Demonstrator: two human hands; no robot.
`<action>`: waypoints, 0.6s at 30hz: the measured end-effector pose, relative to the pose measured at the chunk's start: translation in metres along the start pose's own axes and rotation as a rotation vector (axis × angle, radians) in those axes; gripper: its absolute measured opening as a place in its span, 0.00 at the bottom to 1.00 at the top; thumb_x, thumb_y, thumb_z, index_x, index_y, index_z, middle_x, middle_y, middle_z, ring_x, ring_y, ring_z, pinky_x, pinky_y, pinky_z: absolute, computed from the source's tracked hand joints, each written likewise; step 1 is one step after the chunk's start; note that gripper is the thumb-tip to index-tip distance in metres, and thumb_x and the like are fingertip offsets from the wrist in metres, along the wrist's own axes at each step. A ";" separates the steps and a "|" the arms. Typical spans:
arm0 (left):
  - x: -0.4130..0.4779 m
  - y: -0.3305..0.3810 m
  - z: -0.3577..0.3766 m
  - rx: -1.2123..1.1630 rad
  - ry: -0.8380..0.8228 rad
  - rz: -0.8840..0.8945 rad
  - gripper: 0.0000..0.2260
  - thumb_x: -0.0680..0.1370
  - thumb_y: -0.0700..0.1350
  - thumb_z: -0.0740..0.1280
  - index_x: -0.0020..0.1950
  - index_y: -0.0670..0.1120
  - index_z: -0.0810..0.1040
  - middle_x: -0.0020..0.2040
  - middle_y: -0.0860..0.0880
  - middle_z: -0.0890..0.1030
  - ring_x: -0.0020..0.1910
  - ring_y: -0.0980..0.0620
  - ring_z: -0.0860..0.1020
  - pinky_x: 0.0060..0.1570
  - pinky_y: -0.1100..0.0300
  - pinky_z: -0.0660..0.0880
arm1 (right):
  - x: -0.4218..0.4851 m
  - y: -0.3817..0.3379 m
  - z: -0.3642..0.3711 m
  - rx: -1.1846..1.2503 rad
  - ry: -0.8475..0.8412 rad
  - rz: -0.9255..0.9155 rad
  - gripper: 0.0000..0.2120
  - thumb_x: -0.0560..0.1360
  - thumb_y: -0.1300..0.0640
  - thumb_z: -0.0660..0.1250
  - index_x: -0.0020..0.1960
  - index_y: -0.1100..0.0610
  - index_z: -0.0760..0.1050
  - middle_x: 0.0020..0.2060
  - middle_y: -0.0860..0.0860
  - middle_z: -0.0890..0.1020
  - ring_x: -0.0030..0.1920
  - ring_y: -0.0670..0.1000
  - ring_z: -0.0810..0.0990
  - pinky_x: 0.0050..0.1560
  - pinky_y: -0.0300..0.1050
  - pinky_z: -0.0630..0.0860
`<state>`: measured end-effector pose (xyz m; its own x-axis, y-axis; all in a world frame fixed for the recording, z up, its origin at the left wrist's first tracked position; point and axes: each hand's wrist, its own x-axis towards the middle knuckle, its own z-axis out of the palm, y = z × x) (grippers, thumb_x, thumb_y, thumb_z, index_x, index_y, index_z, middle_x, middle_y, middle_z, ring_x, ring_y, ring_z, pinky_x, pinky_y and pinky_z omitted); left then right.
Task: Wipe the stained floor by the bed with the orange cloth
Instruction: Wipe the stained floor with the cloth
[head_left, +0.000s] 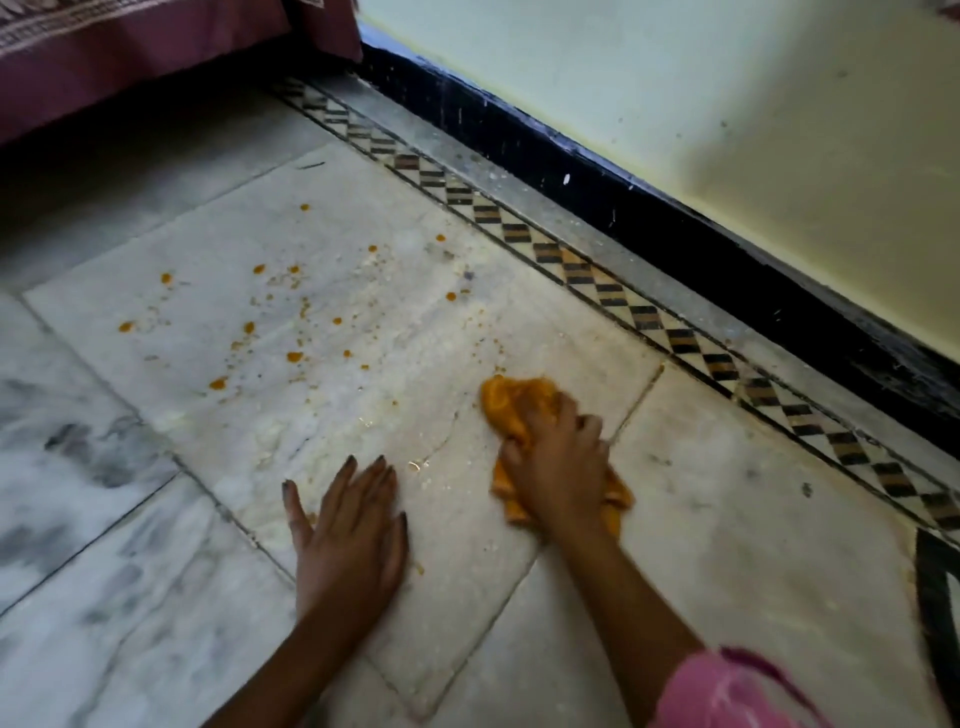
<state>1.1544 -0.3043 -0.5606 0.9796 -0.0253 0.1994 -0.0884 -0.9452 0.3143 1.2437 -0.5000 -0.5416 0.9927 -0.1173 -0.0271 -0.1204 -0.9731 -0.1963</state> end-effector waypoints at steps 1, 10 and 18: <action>0.000 -0.008 0.000 0.004 -0.015 -0.051 0.22 0.77 0.51 0.54 0.59 0.41 0.79 0.60 0.44 0.79 0.66 0.47 0.67 0.70 0.40 0.41 | -0.026 -0.007 0.001 0.005 -0.019 -0.100 0.26 0.71 0.43 0.61 0.69 0.43 0.66 0.67 0.55 0.68 0.55 0.59 0.70 0.53 0.54 0.71; 0.003 -0.011 0.004 -0.021 -0.052 -0.093 0.23 0.76 0.51 0.54 0.63 0.39 0.76 0.63 0.42 0.77 0.67 0.47 0.65 0.72 0.43 0.44 | -0.005 0.085 -0.016 -0.027 0.049 0.126 0.28 0.72 0.45 0.65 0.70 0.49 0.66 0.67 0.59 0.67 0.58 0.64 0.67 0.54 0.57 0.70; 0.002 -0.012 0.004 -0.006 -0.101 -0.089 0.23 0.76 0.52 0.54 0.64 0.41 0.76 0.64 0.43 0.76 0.67 0.48 0.65 0.72 0.43 0.44 | -0.028 -0.016 0.006 0.016 -0.047 -0.223 0.28 0.68 0.41 0.61 0.68 0.41 0.66 0.66 0.55 0.70 0.53 0.59 0.72 0.50 0.52 0.72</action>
<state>1.1578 -0.2938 -0.5677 0.9968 0.0252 0.0763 -0.0016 -0.9432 0.3322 1.2178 -0.4802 -0.5441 0.9936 0.1096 -0.0269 0.1012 -0.9708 -0.2176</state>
